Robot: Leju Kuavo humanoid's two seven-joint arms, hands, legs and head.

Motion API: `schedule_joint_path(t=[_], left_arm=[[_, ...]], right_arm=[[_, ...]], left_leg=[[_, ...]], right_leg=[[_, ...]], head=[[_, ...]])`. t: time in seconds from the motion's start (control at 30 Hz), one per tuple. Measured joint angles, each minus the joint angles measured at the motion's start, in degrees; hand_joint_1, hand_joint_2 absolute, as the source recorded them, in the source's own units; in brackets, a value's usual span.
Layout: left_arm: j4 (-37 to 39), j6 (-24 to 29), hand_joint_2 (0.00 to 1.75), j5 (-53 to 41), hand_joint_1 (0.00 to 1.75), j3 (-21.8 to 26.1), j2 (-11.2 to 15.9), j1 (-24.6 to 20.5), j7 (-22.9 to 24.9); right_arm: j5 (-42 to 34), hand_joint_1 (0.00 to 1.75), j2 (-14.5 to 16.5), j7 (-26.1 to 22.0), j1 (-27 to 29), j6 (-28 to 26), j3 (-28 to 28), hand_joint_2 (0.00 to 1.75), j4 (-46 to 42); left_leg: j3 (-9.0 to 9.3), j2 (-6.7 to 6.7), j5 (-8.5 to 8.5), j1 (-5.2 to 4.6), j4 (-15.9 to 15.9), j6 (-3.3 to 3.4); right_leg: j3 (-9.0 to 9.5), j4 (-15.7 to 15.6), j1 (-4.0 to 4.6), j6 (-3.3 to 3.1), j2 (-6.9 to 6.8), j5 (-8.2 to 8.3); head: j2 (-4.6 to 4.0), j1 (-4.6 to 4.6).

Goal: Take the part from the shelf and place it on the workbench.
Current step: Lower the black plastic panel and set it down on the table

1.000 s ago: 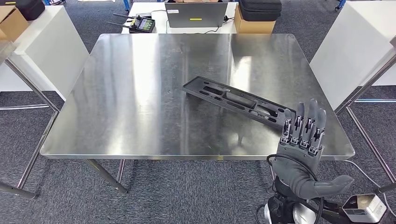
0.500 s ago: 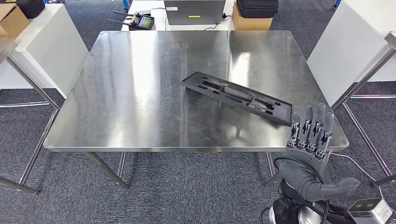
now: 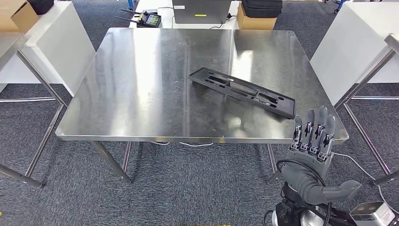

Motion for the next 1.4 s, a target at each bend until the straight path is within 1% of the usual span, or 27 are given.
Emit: schedule_joint_path(t=[0.03, 0.1, 0.17, 0.23, 0.27, 0.33, 0.4, 0.43, 0.47, 0.53, 0.6, 0.67, 0.7, 0.73, 0.77, 0.83, 0.9, 0.97, 1.03, 1.07, 1.13, 1.2, 1.23, 1.27, 1.3, 1.33, 1.4], left_arm=[[0.0, 0.02, 0.0, 0.01, 0.0, -0.04, -0.01, -0.02, -0.01], [0.0, 0.05, 0.0, 0.01, 0.0, -0.08, -0.02, -0.05, -0.05], [0.0, 0.15, 0.0, 0.01, 0.0, -0.1, -0.02, -0.02, -0.17], [0.0, 0.24, 0.0, 0.01, 0.0, -0.11, -0.02, 0.0, -0.3], [0.0, 0.25, 0.0, 0.01, 0.0, -0.13, -0.02, 0.01, -0.33], [-0.01, 0.25, 0.0, 0.02, 0.0, -0.14, -0.06, 0.01, -0.37], [-0.02, 0.28, 0.0, 0.03, 0.0, -0.15, -0.17, 0.01, -0.4], [-0.02, 0.31, 0.0, 0.04, 0.0, -0.15, -0.21, 0.01, -0.42], [-0.02, 0.33, 0.0, 0.05, 0.0, -0.16, -0.2, 0.02, -0.43], [-0.01, 0.37, 0.0, 0.08, 0.0, -0.16, -0.08, 0.07, -0.43], [0.0, 0.38, 0.0, 0.09, 0.0, -0.19, -0.01, 0.16, -0.42], [0.0, 0.39, 0.0, 0.09, 0.0, -0.2, -0.01, 0.2, -0.42], [0.0, 0.39, 0.0, 0.09, 0.0, -0.2, -0.01, 0.2, -0.42], [0.0, 0.4, 0.0, 0.09, 0.0, -0.2, 0.01, 0.2, -0.42], [0.0, 0.4, 0.0, 0.09, 0.0, -0.2, 0.02, 0.2, -0.42], [0.0, 0.4, 0.0, 0.09, 0.0, -0.2, 0.04, 0.17, -0.42], [0.0, 0.41, 0.0, 0.09, 0.0, -0.2, 0.05, 0.08, -0.4], [0.0, 0.44, 0.0, 0.1, 0.0, -0.2, 0.07, 0.02, -0.37], [0.0, 0.45, 0.0, 0.11, 0.0, -0.2, 0.04, 0.01, -0.38], [0.0, 0.45, 0.0, 0.12, 0.0, -0.2, 0.02, 0.0, -0.4], [0.0, 0.45, 0.0, 0.11, 0.0, -0.21, -0.01, -0.04, -0.48], [0.0, 0.45, 0.0, 0.11, 0.0, -0.22, 0.01, -0.01, -0.53], [0.0, 0.45, 0.0, 0.11, 0.0, -0.22, 0.01, 0.01, -0.56], [0.0, 0.44, 0.0, 0.11, 0.0, -0.23, 0.01, 0.02, -0.58], [0.0, 0.43, 0.0, 0.11, 0.0, -0.26, 0.01, 0.03, -0.6], [0.0, 0.42, 0.0, 0.11, 0.0, -0.3, -0.01, 0.02, -0.61], [-0.01, 0.41, 0.0, 0.13, 0.0, -0.42, -0.09, 0.01, -0.61]], right_arm=[[-0.04, 0.0, -0.02, 0.0, 0.08, -0.03, -0.02, 0.0, -0.01], [-0.16, 0.0, -0.04, 0.0, 0.19, -0.08, -0.06, 0.0, -0.01], [-0.32, 0.0, -0.06, 0.0, 0.33, -0.09, -0.14, 0.0, 0.0], [-0.46, 0.0, -0.08, 0.0, 0.46, -0.09, -0.3, 0.0, 0.03], [-0.54, 0.0, -0.08, 0.0, 0.48, -0.09, -0.37, 0.0, 0.05], [-0.7, 0.0, -0.08, 0.0, 0.45, -0.09, -0.46, 0.0, 0.07], [-0.84, 0.0, -0.05, 0.02, 0.37, -0.09, -0.53, 0.0, 0.07], [-0.87, 0.0, -0.04, 0.03, 0.35, -0.09, -0.57, 0.0, 0.07], [-0.9, 0.0, -0.03, 0.04, 0.36, -0.09, -0.62, 0.0, 0.07], [-0.92, 0.0, 0.02, 0.07, 0.34, -0.09, -0.72, 0.0, 0.13], [-0.93, 0.0, 0.09, 0.1, 0.3, -0.09, -0.75, 0.0, 0.21], [-0.93, 0.0, 0.14, 0.11, 0.29, -0.09, -0.76, 0.0, 0.27], [-0.93, 0.0, 0.16, 0.11, 0.31, -0.09, -0.76, 0.0, 0.32], [-0.93, 0.0, 0.19, 0.11, 0.34, -0.09, -0.77, 0.0, 0.38], [-0.93, 0.0, 0.22, 0.12, 0.36, -0.09, -0.78, 0.0, 0.44], [-0.93, 0.0, 0.26, 0.14, 0.34, -0.09, -0.79, 0.0, 0.5], [-0.93, 0.0, 0.34, 0.2, 0.24, -0.1, -0.82, 0.0, 0.49], [-0.93, 0.0, 0.48, 0.38, 0.17, -0.24, -0.86, 0.0, 0.48], [-0.92, 0.0, 0.54, 0.57, 0.25, -0.49, -0.92, 0.0, 0.49], [-0.9, 0.0, 0.55, 0.68, 0.34, -0.64, -1.01, 0.0, 0.5], [-0.82, 0.0, 0.56, 0.85, 0.48, -0.92, -1.29, 0.0, 0.51], [-0.73, 0.0, 0.56, 0.95, 0.61, -1.22, -1.68, 0.0, 0.56], [-0.61, 0.0, 0.56, 1.02, 0.7, -1.44, -1.88, 0.0, 0.61], [-0.45, 0.0, 0.57, 1.14, 0.8, -1.74, -2.08, 0.0, 0.7], [-0.25, 0.0, 0.6, 1.32, 0.87, -2.13, -2.27, 0.0, 0.82], [-0.06, 0.0, 0.65, 1.66, 0.91, -2.6, -2.55, 0.0, 0.98], [0.44, 0.0, 0.79, 2.57, 0.92, -3.87, -3.34, 0.0, 1.38]], left_leg=[[-0.56, 0.14, 0.64, -0.06, -0.15, 0.64], [-2.06, 0.5, 2.02, -0.08, -0.46, 1.72], [-3.71, 0.7, 3.25, -0.38, -0.41, 2.17], [-5.2, 0.81, 4.49, -0.71, -0.33, 2.26], [-5.83, 0.82, 5.05, -0.88, -0.3, 2.26], [-6.95, 0.8, 6.14, -1.22, -0.25, 2.11], [-7.59, 0.76, 7.17, -1.52, -0.24, 1.69], [-7.71, 0.78, 7.66, -1.54, -0.27, 1.42], [-7.78, 0.8, 8.14, -1.55, -0.35, 1.12], [-8.3, 0.71, 7.8, -1.33, 0.06, 0.47], [-9.84, 0.4, 3.39, -0.96, 3.7, -0.28], [-11.82, 0.19, -2.48, -0.42, 11.04, -1.09], [-12.41, 0.16, -3.88, -0.1, 14.55, -1.49], [-12.29, 0.17, -3.78, 0.26, 16.65, -1.87], [-11.18, 0.18, -2.54, 0.65, 16.78, -2.22], [-6.0, 0.17, 0.29, 1.47, 11.14, -2.98], [-0.85, -0.05, -0.01, 1.6, 3.64, -3.29], [0.37, -0.22, -1.0, 1.06, 0.83, -2.56], [-0.78, 0.0, -0.07, 0.67, 0.56, -1.0], [-1.48, 0.15, 0.67, 0.56, 0.39, -0.1], [-3.24, 0.47, 2.32, 0.45, 0.23, 1.21], [-5.11, 0.6, 3.95, 0.23, 0.31, 1.63], [-6.06, 0.65, 4.75, 0.11, 0.35, 1.65], [-6.93, 0.68, 5.5, 0.01, 0.39, 1.59], [-7.82, 0.69, 6.22, -0.09, 0.42, 1.49], [-8.58, 0.7, 6.92, -0.16, 0.44, 1.35], [-9.54, 0.65, 8.22, -0.35, 0.49, 0.87]], right_leg=[[-0.57, 0.63, 0.06, 0.09, 0.04, -0.65], [-2.65, 4.99, 0.13, -0.51, 0.09, -4.52], [-4.96, 12.8, 0.13, -1.1, 0.1, -9.5], [-4.88, 17.31, 0.15, -0.57, 0.1, -11.03], [-3.26, 16.43, 0.22, -0.1, 0.1, -10.26], [2.86, 8.79, 0.54, 0.09, 0.1, -8.2], [8.4, 0.23, 1.13, -0.79, 0.03, -7.86], [9.52, -1.92, 1.4, -1.28, 0.01, -8.05], [9.62, -2.68, 1.55, -1.65, -0.02, -7.94], [8.67, -2.74, 0.76, -2.55, -0.14, -6.9], [7.43, -2.92, -0.04, -3.61, -0.35, -5.5], [6.01, -2.8, 0.03, -3.97, -0.46, -4.16], [5.28, -2.68, 0.01, -3.82, -0.49, -3.52], [4.51, -2.48, -0.06, -3.59, -0.51, -2.93], [3.68, -2.18, -0.21, -3.26, -0.53, -2.42], [1.96, -1.14, -0.56, -2.52, -0.54, -1.72], [0.57, 0.08, -0.52, -1.76, -0.53, -1.24], [-0.12, 0.45, -0.22, -0.7, -0.53, -0.46], [-0.62, 0.46, -0.14, 0.37, -0.43, 0.04], [-1.29, 1.33, -0.21, 0.39, -0.34, -0.95], [-3.61, 6.74, -0.43, -0.28, -0.18, -5.77], [-5.76, 14.74, -0.4, -0.36, -0.1, -10.36], [-5.85, 17.38, -0.38, 0.05, -0.06, -11.01], [-4.89, 18.01, -0.32, 0.58, -0.04, -10.59], [-2.83, 16.45, -0.22, 1.05, -0.02, -9.48], [0.37, 12.82, -0.07, 1.17, -0.02, -8.44], [7.54, 3.18, 0.52, 0.34, -0.04, -8.33]], head=[[-0.01, 0.08], [-0.01, 0.32], [0.0, 0.5], [0.01, 0.49], [0.0, 0.49], [0.01, 0.48], [0.01, 0.42], [0.01, 0.37], [0.01, 0.32], [0.01, 0.25], [0.0, 0.04], [-0.01, -0.15], [-0.01, -0.15], [-0.01, -0.17], [-0.01, -0.17], [-0.01, -0.19], [0.0, -0.23], [0.0, -0.25], [-0.01, -0.3], [-0.01, -0.23], [0.0, 0.0], [0.01, 0.25], [0.0, 0.27], [0.0, 0.29], [0.0, 0.3], [0.0, 0.29], [0.01, 0.27]])
